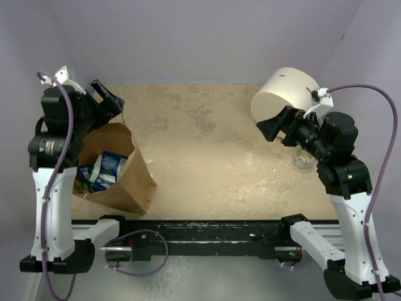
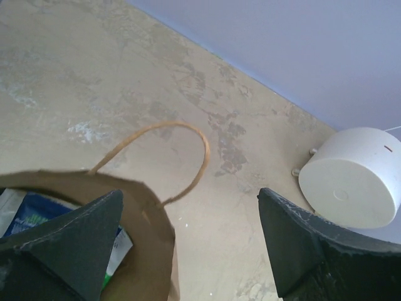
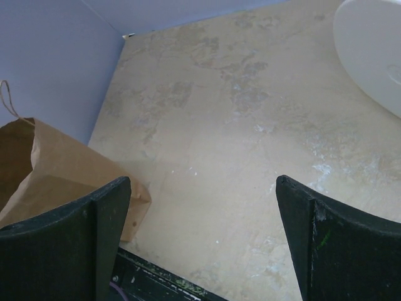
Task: Take the snacks out of the paper bag
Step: Move the paper bag to the center of the board.
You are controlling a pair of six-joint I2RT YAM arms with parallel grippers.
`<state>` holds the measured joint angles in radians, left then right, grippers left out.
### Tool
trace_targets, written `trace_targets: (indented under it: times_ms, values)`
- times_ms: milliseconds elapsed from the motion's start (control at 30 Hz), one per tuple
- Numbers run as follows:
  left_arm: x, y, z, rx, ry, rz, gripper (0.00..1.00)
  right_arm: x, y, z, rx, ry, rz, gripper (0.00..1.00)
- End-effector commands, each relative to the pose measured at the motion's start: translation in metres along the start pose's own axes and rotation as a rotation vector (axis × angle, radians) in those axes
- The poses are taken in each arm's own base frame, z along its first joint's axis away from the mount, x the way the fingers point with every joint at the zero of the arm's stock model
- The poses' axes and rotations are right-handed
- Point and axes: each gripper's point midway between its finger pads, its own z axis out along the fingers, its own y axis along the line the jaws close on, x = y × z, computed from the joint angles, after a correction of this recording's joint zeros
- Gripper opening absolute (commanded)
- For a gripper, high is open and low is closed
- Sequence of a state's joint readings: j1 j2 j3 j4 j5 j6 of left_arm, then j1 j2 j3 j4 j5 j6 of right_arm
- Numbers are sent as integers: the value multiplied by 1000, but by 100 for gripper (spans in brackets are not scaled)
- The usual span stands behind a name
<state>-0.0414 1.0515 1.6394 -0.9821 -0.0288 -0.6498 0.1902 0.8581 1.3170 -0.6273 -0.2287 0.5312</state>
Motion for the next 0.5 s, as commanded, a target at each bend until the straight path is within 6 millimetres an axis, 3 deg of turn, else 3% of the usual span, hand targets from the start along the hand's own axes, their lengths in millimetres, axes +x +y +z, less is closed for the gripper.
trace_targets:
  times_ms: [0,267,467]
  values:
    - [-17,-29,39,120,-42,22,87,-21,26,-8,-101,-71,-78,100]
    - [3,-34,87,131,79,25,60,-21,24,-10,-88,-81,-89,100]
    - [18,-40,88,184,135,-6,41,-24,22,-12,-74,-94,-93,100]
